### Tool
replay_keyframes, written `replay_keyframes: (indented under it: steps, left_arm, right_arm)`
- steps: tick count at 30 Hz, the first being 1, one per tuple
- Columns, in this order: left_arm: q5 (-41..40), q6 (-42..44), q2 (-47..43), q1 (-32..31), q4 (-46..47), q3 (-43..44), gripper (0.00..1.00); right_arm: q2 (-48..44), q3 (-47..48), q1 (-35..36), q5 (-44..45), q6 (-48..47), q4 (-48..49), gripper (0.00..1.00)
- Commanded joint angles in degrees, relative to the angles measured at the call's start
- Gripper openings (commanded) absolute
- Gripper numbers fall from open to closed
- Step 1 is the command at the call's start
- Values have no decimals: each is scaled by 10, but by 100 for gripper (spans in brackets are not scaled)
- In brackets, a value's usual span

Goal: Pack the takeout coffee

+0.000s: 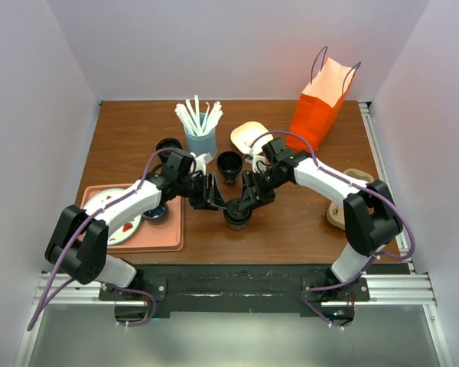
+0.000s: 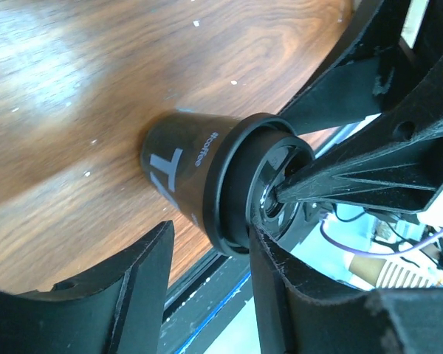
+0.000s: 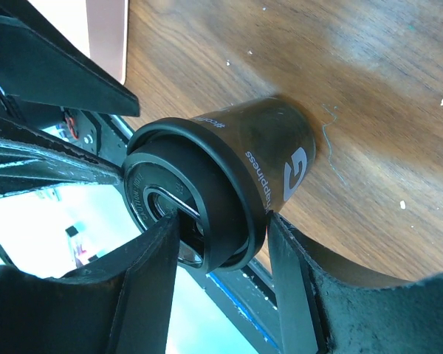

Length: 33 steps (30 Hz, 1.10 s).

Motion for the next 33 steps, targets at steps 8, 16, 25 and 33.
replay_keyframes:
  steps: [8,16,25,33]
  left_arm:
    - [-27,1,-50,-1,-47,15,47]
    - [10,-30,-27,-1,19,-21,47]
    - [1,-42,-19,-3,27,-38,41]
    - [1,-47,6,-7,43,-42,39]
  right_arm:
    - [2,-23,5,55,-3,0,53]
    - [-5,-28,5,56,5,7,52]
    - [-18,-62,5,45,46,52,51]
    - [-15,-81,7,43,55,70,50]
